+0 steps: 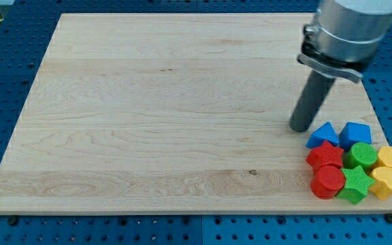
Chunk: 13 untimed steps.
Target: Push the yellow heart into the red starblue triangle
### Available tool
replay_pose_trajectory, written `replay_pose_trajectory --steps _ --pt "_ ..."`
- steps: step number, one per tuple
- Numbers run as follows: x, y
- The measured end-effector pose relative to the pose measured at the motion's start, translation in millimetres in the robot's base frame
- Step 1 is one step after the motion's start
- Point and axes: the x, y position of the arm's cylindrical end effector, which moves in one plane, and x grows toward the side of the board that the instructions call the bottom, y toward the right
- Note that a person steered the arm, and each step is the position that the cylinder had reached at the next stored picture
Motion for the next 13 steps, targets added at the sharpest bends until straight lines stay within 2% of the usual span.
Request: replay_pose_trajectory --steps 1,2,3,4,5,6,8,9,12,13 --pt "-49.4 -16.4" --pt "-87.8 11.2" --pt "-97.3 78.6" --pt "-88.3 161.0" --pt "-75.2 192.1" --pt "-71.1 192.7" --pt "83.1 192.2" --pt "133.7 186.5" --pt "126.8 104.6" --pt "97.4 70.4"
